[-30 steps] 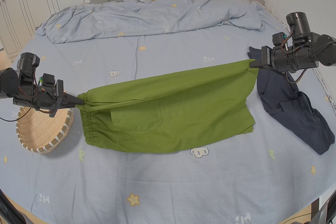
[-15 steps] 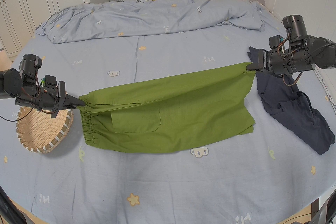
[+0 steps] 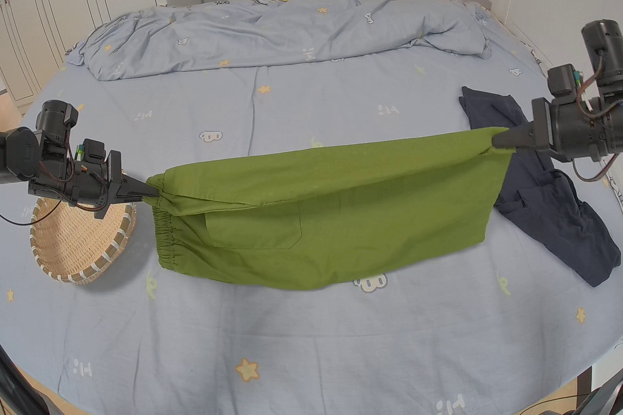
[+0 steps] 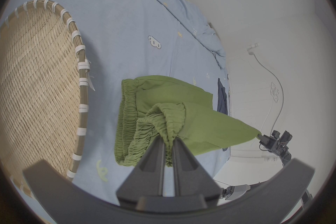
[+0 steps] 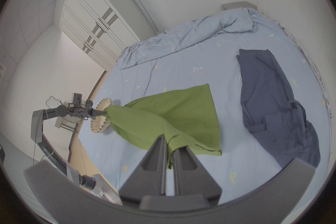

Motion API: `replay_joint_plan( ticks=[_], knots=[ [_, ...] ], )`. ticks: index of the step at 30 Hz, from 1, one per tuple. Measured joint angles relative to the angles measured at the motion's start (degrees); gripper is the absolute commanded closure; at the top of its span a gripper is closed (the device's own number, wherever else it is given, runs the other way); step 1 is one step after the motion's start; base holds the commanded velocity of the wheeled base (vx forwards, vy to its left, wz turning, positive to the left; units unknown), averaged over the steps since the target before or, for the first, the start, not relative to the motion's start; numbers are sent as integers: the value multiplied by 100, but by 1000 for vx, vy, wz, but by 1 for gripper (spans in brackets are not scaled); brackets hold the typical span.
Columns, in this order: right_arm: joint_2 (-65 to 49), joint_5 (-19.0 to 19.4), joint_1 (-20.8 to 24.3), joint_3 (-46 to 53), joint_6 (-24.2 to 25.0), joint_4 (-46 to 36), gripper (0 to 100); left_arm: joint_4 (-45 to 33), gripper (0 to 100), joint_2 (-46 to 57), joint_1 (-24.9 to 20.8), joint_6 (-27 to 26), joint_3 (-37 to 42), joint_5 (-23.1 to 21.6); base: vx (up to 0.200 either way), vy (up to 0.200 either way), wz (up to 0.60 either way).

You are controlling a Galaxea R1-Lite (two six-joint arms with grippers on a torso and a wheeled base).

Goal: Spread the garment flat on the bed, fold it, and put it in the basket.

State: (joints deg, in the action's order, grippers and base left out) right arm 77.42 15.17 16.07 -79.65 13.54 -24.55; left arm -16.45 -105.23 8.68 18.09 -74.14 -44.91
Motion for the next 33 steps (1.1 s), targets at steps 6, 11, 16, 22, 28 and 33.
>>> replay_joint_plan(
  ticks=[6,11,16,22,28,33],
  knots=[
    [-502,5,2,501,13,-49,100,0,100,24,-15,0,5,-6,0,0,0],
    [-575,7,-11,599,22,33,100,0,100,32,-13,0,5,-6,0,0,0],
    [-334,5,-63,651,6,617,100,6,100,33,-6,-2,5,0,0,0,0],
    [289,5,-224,645,2,1399,100,11,100,32,5,0,-9,5,0,0,0],
    [924,13,-417,396,5,1723,100,13,100,24,13,-2,-30,0,0,0,0],
    [1318,33,-533,24,-6,1879,100,17,100,18,13,-2,-38,-4,0,0,0]
  ],
)
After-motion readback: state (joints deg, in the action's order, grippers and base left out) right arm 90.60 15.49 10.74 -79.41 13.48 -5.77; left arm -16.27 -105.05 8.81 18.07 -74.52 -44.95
